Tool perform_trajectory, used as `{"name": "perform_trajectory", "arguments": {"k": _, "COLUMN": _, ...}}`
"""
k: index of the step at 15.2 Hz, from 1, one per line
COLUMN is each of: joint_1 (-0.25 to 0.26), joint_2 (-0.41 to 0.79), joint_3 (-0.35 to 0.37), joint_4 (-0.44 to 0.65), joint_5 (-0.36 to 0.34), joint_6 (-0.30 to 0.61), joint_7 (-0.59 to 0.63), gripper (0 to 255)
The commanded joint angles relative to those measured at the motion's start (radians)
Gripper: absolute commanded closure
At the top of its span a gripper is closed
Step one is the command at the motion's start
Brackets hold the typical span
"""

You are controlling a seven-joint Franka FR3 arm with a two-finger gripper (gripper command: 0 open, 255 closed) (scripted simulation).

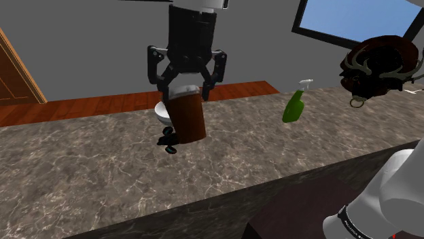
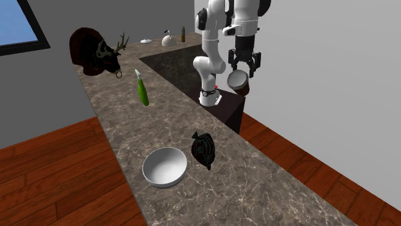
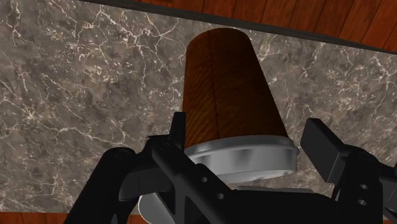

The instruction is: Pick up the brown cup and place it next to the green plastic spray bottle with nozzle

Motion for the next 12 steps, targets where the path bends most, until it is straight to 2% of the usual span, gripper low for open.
{"name": "perform_trajectory", "arguments": {"k": 1, "joint_1": 0.005, "joint_2": 0.019, "joint_3": 0.005, "joint_4": 0.050, "joint_5": -0.013, "joint_6": -0.033, "joint_7": 0.010, "gripper": 255}}
{"name": "perform_trajectory", "arguments": {"k": 7, "joint_1": 0.023, "joint_2": 0.073, "joint_3": 0.018, "joint_4": 0.181, "joint_5": -0.049, "joint_6": -0.122, "joint_7": 0.035, "gripper": 255}}
{"name": "perform_trajectory", "arguments": {"k": 12, "joint_1": -0.074, "joint_2": -0.075, "joint_3": -0.073, "joint_4": 0.036, "joint_5": 0.056, "joint_6": -0.106, "joint_7": -0.133, "gripper": 255}}
